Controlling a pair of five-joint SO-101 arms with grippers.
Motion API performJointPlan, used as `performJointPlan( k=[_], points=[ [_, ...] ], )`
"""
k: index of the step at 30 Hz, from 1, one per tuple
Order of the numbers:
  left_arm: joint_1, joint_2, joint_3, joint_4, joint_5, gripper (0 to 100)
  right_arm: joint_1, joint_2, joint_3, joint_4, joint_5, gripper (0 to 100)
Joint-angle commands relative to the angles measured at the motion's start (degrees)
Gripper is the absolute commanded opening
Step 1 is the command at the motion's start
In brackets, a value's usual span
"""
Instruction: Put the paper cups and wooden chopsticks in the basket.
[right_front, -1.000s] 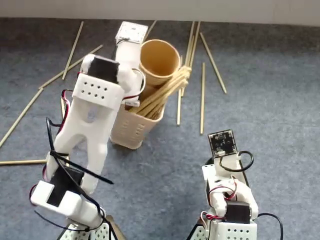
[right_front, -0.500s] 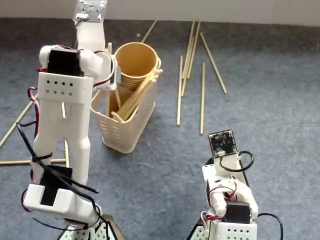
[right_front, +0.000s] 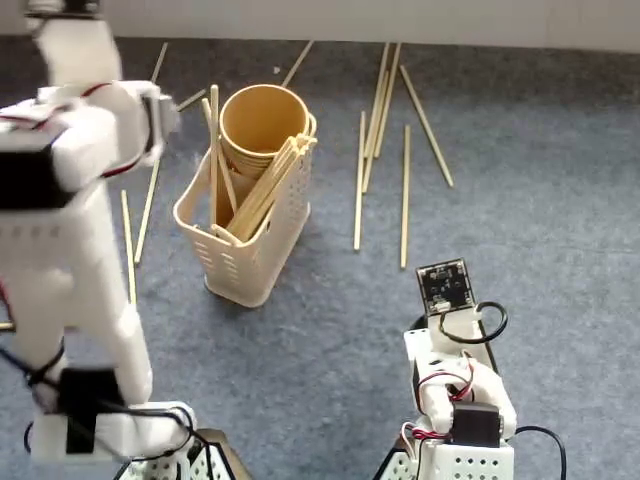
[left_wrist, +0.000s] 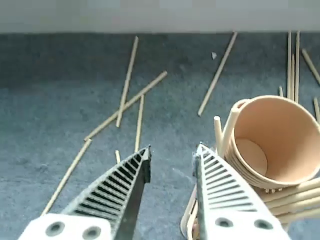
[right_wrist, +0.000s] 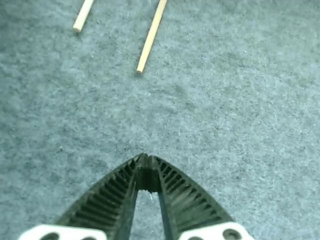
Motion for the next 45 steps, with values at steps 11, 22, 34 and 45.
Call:
performJointPlan(
  k=[11, 22, 34, 45],
  points=[
    [-25.1, -18.4, -2.2, -6.1, 3.9, 17, 0.0, -0.3, 8.1, 0.5, -0.3, 1.0],
    [-31.2, -5.3, 13.6, -7.2, 9.6, 17, 3.6, -0.4, 4.1, -9.8, 6.2, 1.0],
    [-12.4, 11.5, 57.9, -39.5, 17.5, 17, 6.4, 20.5, -29.6, -17.3, 10.5, 13.9],
    [-10.8, 11.5, 63.4, -46.7, 18.5, 17, 0.6, 100.2, -91.3, -16.9, -6.4, 13.9]
  ],
)
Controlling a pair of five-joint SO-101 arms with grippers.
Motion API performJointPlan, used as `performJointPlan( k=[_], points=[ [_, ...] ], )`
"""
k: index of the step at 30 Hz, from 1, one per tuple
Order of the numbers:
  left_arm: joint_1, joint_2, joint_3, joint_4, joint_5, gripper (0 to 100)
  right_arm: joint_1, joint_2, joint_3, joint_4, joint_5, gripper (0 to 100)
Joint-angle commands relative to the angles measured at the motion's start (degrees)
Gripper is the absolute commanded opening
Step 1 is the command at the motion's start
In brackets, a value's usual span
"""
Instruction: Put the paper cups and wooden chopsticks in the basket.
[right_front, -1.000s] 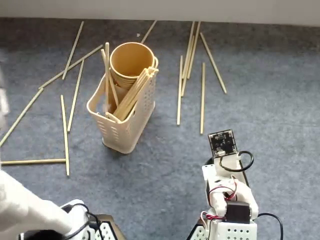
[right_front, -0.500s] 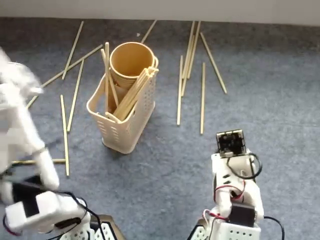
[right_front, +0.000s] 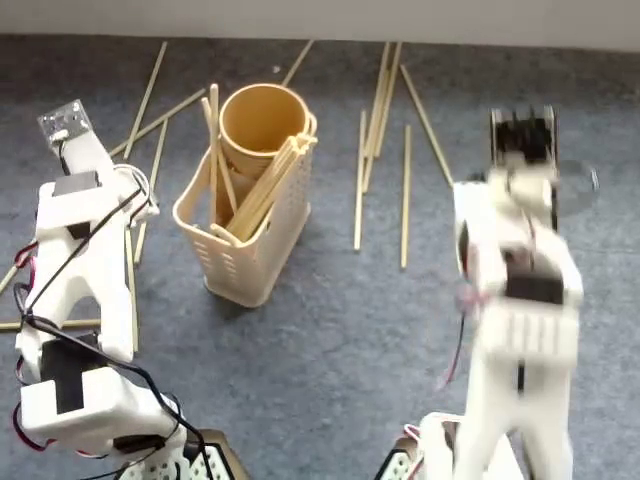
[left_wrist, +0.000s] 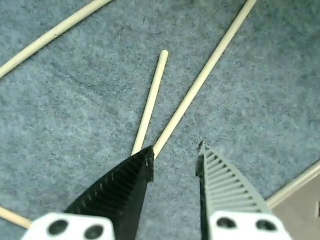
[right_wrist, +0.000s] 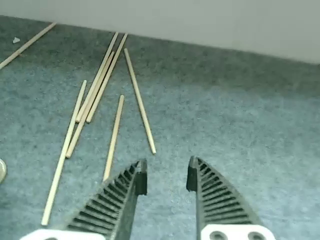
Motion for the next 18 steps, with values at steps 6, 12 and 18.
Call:
performJointPlan(
  k=[6, 12, 18],
  points=[
    [0.7, -0.4, -0.5, -1.1, 0.8, 17, -6.6, 55.7, -56.1, 13.8, -8.4, 14.1],
    [0.7, 0.0, -0.8, -1.2, 0.8, 17, -6.1, 77.8, -83.9, 21.1, -8.1, 14.2],
    [0.8, 0.1, -0.2, -3.6, -1.1, 17, -8.6, 92.6, -107.8, 28.8, -7.8, 21.7]
  ],
)
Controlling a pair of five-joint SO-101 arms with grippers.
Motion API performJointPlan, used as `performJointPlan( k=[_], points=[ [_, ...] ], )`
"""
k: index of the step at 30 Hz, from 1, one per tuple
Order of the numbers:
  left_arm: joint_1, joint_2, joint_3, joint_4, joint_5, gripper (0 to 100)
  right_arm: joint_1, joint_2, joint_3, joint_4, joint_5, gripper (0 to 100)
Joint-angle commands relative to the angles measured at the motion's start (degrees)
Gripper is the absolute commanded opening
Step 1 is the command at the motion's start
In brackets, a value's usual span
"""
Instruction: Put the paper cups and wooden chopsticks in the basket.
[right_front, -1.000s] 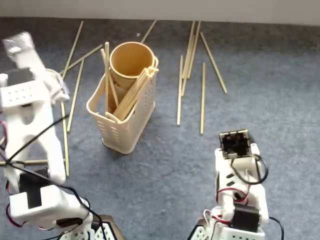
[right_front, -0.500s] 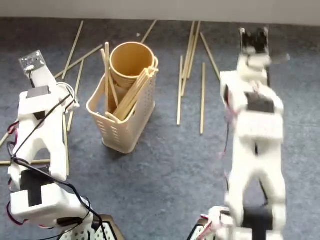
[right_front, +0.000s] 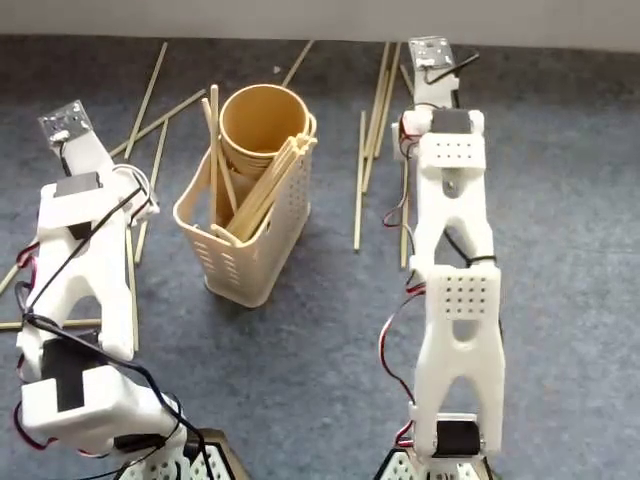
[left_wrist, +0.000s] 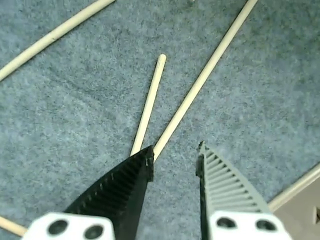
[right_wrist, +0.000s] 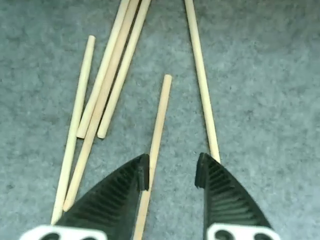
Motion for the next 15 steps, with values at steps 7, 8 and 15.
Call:
performJointPlan(
  k=[7, 8, 15],
  points=[
    [1.0, -0.3, -0.1, -1.3, -2.4, 17, -1.7, 14.8, -27.8, 7.9, 2.3, 40.2],
    [1.0, -0.3, -0.1, -1.3, -2.4, 17, -1.7, 16.2, -28.5, 8.4, 2.4, 40.2],
    [1.3, -0.3, -0.1, -1.3, -2.4, 17, -1.5, 20.1, -29.0, 8.7, 2.8, 40.2]
  ],
)
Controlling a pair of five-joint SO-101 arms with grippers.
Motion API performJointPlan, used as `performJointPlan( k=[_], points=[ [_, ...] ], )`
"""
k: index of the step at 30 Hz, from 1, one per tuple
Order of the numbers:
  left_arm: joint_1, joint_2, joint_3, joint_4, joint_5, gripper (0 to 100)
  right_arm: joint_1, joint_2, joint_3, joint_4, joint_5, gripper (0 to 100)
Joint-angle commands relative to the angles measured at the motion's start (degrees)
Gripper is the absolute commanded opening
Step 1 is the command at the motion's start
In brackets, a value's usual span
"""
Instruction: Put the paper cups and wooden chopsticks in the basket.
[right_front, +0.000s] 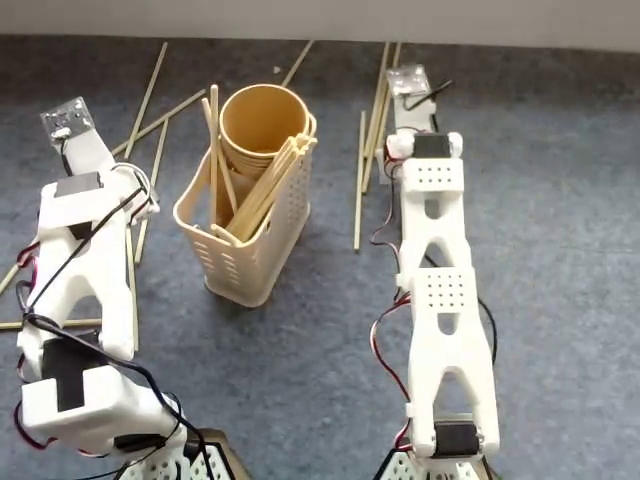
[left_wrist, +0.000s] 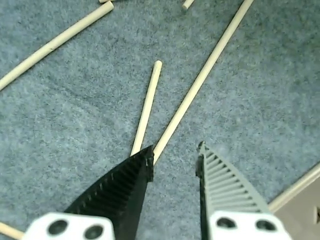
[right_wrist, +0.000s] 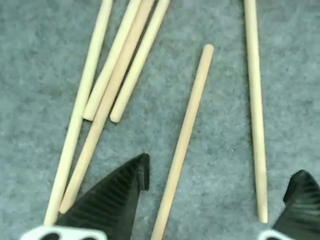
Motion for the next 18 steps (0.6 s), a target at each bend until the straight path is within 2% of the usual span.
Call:
performJointPlan(
  k=[1, 4, 11, 13, 17, 18],
  points=[
    [1.4, -0.3, -0.1, -0.6, -1.0, 17, 0.1, -0.6, -4.1, 0.3, 0.7, 40.2],
    [1.8, -0.3, -0.1, -0.6, -1.0, 17, -0.1, -0.5, -2.6, 1.7, 0.9, 40.2],
    [2.1, -0.3, -0.1, -0.5, -1.1, 17, 0.0, -1.0, 4.6, 9.1, 8.0, 37.5],
    [2.1, -0.3, -0.1, -0.5, -1.1, 17, 0.0, -1.1, 3.6, 13.3, 10.1, 28.8],
    [2.1, -0.3, -0.1, -0.5, -1.1, 17, 2.4, -1.1, 1.2, 19.8, 10.7, 0.0],
    [2.1, -0.3, -0.1, -0.5, -1.1, 17, 3.6, -1.1, 0.6, 20.4, 10.9, 0.8]
  ],
)
